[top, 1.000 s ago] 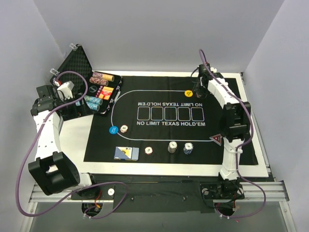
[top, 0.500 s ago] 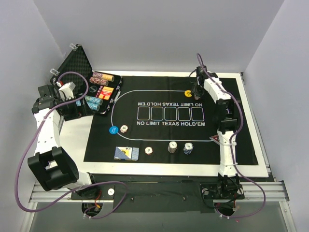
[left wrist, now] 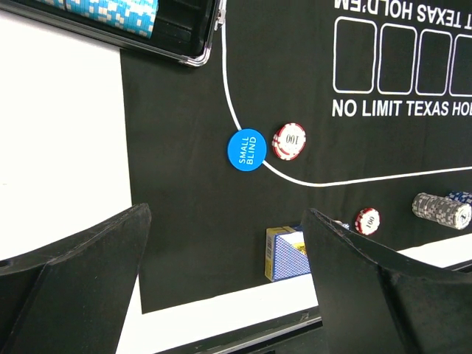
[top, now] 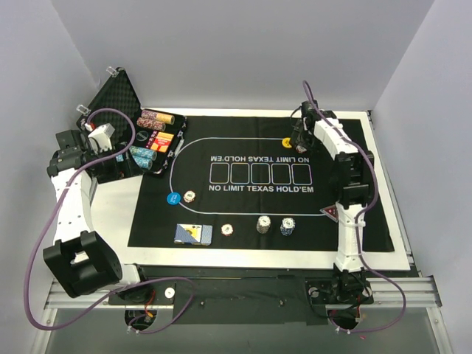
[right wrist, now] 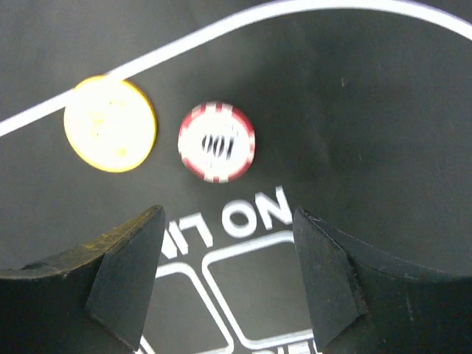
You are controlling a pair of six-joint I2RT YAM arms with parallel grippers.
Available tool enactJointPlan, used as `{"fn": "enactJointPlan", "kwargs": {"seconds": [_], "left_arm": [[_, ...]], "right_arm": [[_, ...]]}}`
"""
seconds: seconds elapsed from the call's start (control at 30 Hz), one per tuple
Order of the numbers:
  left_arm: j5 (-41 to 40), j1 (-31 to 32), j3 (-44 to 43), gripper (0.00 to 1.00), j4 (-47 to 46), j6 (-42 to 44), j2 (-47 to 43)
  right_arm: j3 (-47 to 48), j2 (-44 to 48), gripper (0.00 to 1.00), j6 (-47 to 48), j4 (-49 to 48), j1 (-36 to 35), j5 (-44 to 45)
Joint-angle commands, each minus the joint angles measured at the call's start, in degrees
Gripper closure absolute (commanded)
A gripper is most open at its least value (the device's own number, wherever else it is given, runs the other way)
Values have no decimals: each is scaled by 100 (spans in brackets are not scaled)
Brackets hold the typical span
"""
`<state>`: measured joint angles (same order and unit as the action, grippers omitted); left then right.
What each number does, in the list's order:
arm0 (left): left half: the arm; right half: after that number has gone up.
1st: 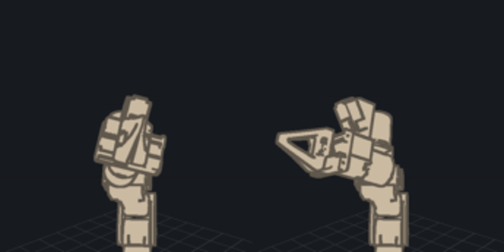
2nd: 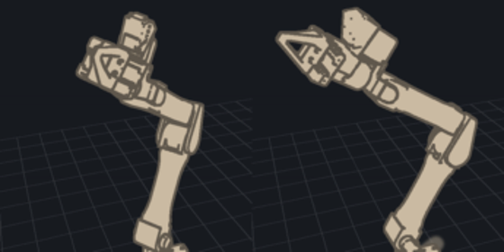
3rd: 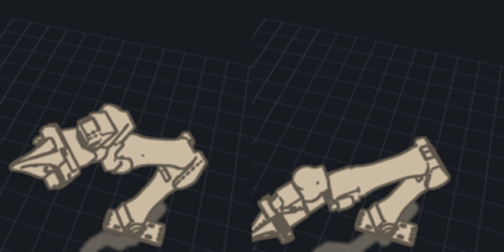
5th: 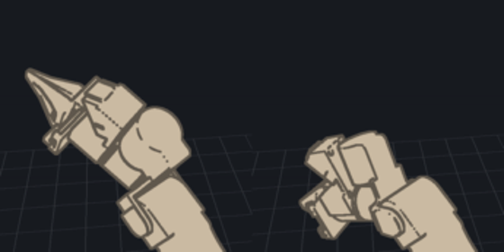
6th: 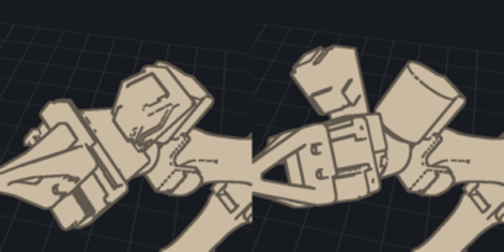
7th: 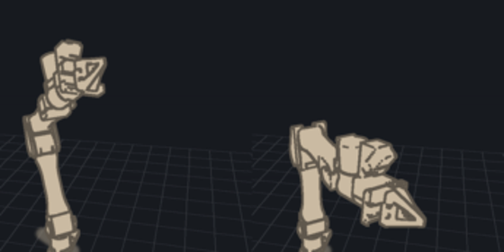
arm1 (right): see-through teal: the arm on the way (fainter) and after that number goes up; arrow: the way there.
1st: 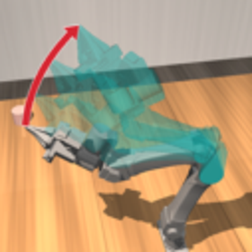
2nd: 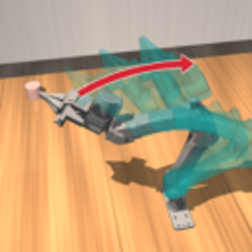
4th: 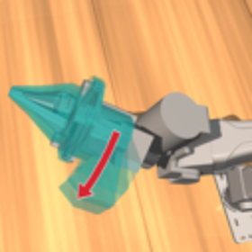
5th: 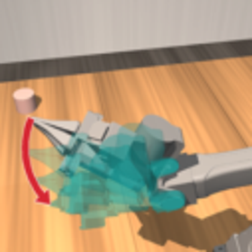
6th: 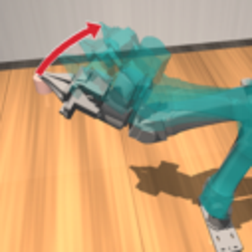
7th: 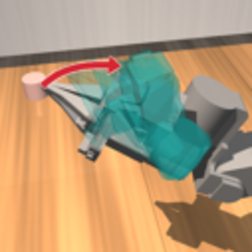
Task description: Distribute texas hold em gaming equipment
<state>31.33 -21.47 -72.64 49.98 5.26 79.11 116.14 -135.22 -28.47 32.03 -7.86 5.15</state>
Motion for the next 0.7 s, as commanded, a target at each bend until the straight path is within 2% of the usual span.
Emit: {"fn": "enactJointPlan", "kwargs": {"seconds": [0.0, 0.13, 0.27, 0.43, 0.67], "left_arm": [[171, -32, 74, 5, -120, 90, -335], [163, -41, 136, 5, -120, 54, -370], [119, -50, 224, 5, -128, 54, -423], [75, -58, 286, 5, -111, 55, -502], [-30, -59, 277, 5, -14, 125, -651]], "right_arm": [[-836, 1819, 34, 25, 15, -732, 328], [-2102, 2927, 33, 43, -337, -1715, 399], [-3156, 3501, 32, 8, -452, -2814, 470], [-3545, 3476, 32, -291, -549, -4107, 364], [-3555, 2861, 34, -537, -689, -4970, 382]]}}
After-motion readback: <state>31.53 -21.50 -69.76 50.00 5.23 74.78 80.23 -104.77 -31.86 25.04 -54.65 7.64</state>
